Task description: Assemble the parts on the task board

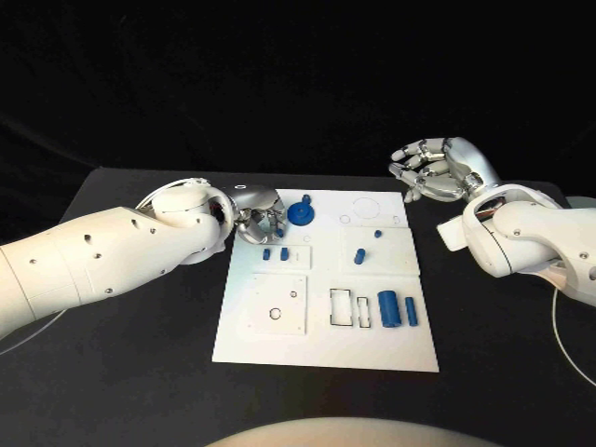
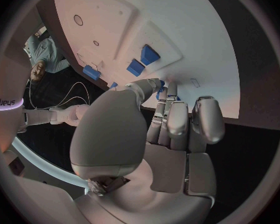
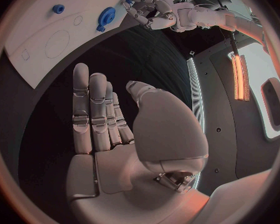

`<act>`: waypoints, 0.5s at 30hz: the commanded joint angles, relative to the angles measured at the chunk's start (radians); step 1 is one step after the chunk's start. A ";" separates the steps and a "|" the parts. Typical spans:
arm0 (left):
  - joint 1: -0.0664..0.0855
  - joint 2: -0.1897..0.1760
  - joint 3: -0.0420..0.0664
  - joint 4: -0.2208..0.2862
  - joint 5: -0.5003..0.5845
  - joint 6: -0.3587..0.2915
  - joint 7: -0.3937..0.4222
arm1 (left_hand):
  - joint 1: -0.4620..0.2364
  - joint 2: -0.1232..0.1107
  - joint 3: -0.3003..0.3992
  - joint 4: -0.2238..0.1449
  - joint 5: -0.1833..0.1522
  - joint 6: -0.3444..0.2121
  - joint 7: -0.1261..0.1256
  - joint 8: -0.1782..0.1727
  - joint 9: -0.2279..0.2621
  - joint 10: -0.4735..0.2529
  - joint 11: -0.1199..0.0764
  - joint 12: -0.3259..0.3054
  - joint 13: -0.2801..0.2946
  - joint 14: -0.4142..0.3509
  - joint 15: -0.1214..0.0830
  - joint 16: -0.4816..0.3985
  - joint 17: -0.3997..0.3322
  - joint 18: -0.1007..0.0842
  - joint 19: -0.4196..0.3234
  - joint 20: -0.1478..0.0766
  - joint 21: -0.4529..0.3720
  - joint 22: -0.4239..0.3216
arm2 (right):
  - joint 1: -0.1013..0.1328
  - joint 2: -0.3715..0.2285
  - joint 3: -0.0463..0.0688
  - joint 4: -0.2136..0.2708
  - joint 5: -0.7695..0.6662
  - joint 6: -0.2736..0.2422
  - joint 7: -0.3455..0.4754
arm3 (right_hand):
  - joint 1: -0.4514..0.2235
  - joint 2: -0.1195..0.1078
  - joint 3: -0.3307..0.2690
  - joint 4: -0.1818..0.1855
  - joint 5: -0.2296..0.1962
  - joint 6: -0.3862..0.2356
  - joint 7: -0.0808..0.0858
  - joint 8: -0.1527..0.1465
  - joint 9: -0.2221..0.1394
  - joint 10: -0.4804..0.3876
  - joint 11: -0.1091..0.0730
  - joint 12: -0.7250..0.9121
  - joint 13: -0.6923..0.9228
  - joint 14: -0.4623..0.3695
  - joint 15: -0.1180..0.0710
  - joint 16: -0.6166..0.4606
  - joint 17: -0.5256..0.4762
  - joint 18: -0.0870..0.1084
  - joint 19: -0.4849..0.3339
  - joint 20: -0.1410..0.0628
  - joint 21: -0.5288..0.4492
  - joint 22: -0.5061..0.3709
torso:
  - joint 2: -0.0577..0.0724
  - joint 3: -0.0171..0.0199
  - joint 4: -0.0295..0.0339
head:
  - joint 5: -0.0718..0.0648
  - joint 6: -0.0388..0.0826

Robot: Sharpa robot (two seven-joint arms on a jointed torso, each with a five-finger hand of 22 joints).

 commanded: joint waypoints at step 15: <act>0.000 0.001 0.000 0.001 -0.005 0.007 0.008 | -0.010 0.004 0.001 -0.004 -0.004 -0.015 0.004 -0.012 -0.005 0.001 0.007 -0.006 0.001 -0.002 0.010 -0.003 -0.004 -0.010 0.002 0.007 -0.001 0.002 | -0.001 0.001 0.000 0.000 -0.003 0.012 0.008 | -0.010 0.000 0.000 0.007 0.004 -0.005 0.003 0.003 -0.001 0.006 0.000 -0.005 -0.001 -0.006 0.002 -0.007 0.001 0.018 0.003 0.005 -0.005 -0.001 | 0.000 -0.0002 0.0002 | 0.001 0.000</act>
